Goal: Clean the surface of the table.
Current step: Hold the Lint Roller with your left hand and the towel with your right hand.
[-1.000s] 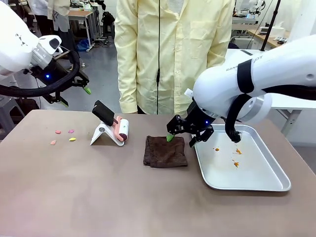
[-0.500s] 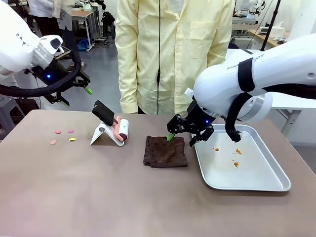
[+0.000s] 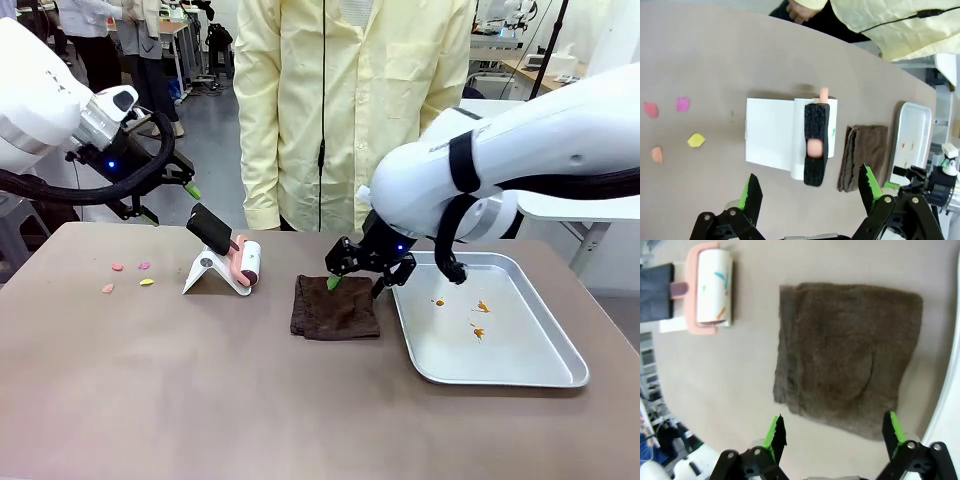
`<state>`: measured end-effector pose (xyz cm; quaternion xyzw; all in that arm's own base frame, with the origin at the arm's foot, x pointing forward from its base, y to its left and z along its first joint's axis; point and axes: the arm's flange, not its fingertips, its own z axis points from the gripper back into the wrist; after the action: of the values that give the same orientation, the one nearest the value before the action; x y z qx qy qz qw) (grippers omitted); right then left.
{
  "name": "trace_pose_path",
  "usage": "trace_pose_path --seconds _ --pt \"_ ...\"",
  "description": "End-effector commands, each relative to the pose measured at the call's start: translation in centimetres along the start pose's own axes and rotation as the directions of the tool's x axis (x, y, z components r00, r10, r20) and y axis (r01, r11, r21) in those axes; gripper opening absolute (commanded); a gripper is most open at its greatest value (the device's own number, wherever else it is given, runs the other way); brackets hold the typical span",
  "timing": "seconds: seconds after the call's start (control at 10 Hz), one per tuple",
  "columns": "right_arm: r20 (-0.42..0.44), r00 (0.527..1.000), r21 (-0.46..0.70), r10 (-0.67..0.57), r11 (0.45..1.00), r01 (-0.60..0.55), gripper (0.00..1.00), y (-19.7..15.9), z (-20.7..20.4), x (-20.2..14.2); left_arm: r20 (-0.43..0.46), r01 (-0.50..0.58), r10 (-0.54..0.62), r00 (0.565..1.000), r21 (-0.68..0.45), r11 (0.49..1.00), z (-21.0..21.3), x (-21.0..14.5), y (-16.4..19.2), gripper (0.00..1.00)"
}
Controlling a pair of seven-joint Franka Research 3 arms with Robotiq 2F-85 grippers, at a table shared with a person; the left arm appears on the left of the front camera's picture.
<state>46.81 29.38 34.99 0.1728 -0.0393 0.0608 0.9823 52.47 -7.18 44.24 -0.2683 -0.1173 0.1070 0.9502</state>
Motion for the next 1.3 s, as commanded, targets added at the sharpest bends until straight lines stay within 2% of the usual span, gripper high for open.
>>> trace_pose_path --seconds 0.0,0.1,0.4,0.8,1.2 --pt "-0.038 0.999 -0.084 -0.036 0.996 0.033 1.0 1.7 -1.1 2.6 -0.032 0.022 -0.024 0.999 -0.07 0.997 -1.4 2.7 1.2 1.0" --pt "-0.057 0.998 -0.132 -0.025 0.991 0.017 1.0 2.3 -2.0 3.0 -0.064 0.027 -0.035 0.997 -0.112 0.993 -2.4 3.5 1.4 1.0" --pt "-0.053 0.994 -0.249 -0.097 0.965 0.081 1.0 2.7 -4.2 3.6 -0.067 0.049 -0.061 0.996 -0.167 0.985 -3.9 4.9 1.8 1.0" --pt "0.016 0.986 -0.313 -0.165 0.936 0.162 1.0 2.0 -5.7 4.8 -0.106 0.087 -0.105 0.989 -0.159 0.983 -4.6 5.0 1.9 1.0" --pt "0.006 0.978 -0.344 -0.207 0.918 0.196 1.0 1.8 -5.8 4.9 -0.122 0.105 -0.125 0.985 -0.16 0.982 -4.9 5.0 2.2 1.0"
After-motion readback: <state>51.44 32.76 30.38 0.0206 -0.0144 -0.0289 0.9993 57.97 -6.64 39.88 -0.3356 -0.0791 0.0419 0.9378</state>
